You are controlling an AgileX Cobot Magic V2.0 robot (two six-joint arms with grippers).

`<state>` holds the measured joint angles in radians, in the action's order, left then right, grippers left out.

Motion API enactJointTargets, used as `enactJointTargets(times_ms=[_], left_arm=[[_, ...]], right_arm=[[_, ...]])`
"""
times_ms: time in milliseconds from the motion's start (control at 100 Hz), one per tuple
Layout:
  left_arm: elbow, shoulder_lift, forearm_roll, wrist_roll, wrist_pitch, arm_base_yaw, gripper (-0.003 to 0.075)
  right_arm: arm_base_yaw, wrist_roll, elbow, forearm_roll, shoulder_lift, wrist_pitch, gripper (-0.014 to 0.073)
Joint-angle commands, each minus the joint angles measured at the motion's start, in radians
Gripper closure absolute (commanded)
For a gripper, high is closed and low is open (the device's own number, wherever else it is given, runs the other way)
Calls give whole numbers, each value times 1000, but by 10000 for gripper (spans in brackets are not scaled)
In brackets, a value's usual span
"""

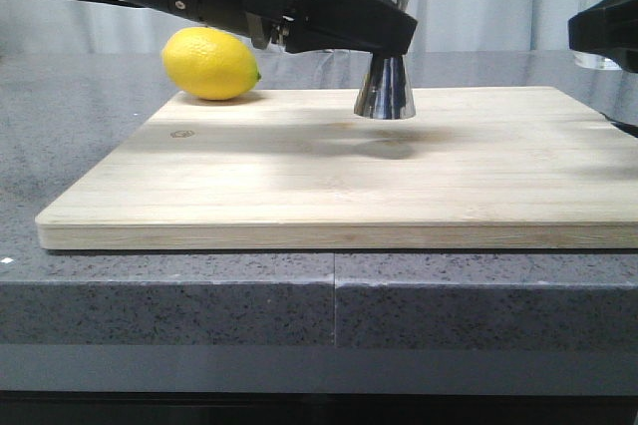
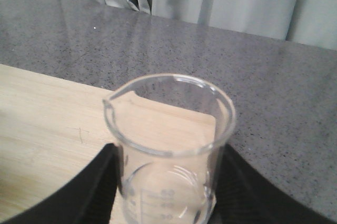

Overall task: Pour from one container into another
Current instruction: 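Tilt the beaker upright and lower it toward the board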

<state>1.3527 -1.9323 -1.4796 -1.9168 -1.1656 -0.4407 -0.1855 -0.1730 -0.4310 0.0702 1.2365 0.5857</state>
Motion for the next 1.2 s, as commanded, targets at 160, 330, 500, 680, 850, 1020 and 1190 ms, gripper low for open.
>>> enactJointTargets(times_ms=[160, 330, 500, 680, 850, 1020, 1190], left_arm=[[31, 63, -83, -1, -57, -2, 741], [31, 63, -83, -1, -57, -2, 741], [31, 63, -83, -1, -57, -2, 741], [31, 63, -83, -1, -57, -2, 741], [31, 63, -83, -1, -57, -2, 741], [31, 63, -83, -1, -57, -2, 741], [31, 63, -83, -1, -57, -2, 741]], right_arm=[[2, 92, -21, -114, 89, 220, 391], [2, 94, -21, -116, 176, 307, 391], [2, 98, -23, -131, 236, 372, 391], [2, 102, -27, -147, 270, 413, 391], [2, 102, -50, -164, 293, 413, 391], [2, 102, -61, -169, 302, 410, 391], [2, 102, -61, -169, 305, 400, 391]])
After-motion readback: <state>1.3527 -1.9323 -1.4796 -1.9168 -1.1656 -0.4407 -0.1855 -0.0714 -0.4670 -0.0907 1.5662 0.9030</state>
